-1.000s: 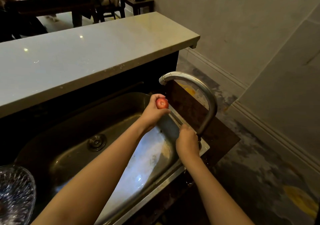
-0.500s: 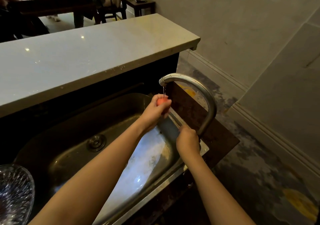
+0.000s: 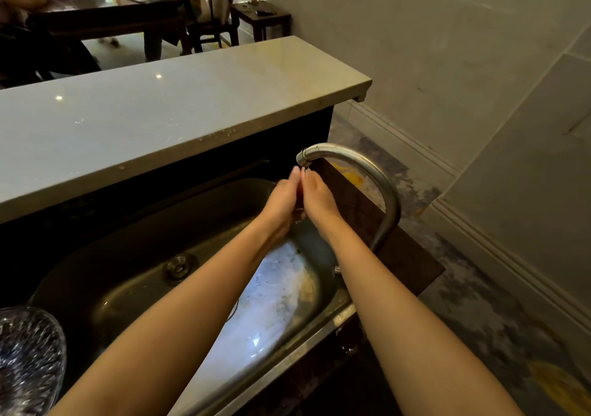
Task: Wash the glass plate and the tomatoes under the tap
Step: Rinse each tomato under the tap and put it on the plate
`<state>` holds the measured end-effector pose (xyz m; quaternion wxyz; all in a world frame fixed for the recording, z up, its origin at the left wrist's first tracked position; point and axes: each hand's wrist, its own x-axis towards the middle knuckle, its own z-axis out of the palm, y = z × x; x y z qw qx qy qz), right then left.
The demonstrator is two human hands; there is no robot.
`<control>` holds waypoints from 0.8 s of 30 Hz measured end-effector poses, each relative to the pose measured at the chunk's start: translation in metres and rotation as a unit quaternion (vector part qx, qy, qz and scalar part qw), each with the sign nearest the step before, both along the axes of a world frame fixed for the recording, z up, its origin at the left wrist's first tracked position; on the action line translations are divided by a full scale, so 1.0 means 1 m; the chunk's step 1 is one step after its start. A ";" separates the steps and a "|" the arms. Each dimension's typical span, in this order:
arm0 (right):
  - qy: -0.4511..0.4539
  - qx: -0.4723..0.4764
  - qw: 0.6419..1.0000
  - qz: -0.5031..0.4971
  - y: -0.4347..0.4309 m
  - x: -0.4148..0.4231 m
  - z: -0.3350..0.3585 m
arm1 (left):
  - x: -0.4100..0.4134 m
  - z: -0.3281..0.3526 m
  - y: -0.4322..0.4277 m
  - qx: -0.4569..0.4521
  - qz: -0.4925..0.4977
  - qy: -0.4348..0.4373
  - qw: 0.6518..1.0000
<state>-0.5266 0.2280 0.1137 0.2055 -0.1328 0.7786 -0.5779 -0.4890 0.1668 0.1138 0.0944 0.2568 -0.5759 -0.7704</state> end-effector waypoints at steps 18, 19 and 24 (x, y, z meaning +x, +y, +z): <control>-0.004 -0.057 0.997 -0.042 0.002 -0.010 -0.007 | -0.010 0.007 0.008 -0.058 -0.006 -0.052 0.997; -0.032 -0.066 0.995 -0.071 0.001 -0.014 -0.006 | -0.012 0.008 0.013 -0.056 -0.010 -0.055 0.997; 0.064 -0.021 0.998 0.009 0.000 -0.004 -0.008 | -0.013 0.010 0.003 0.016 0.023 -0.039 0.999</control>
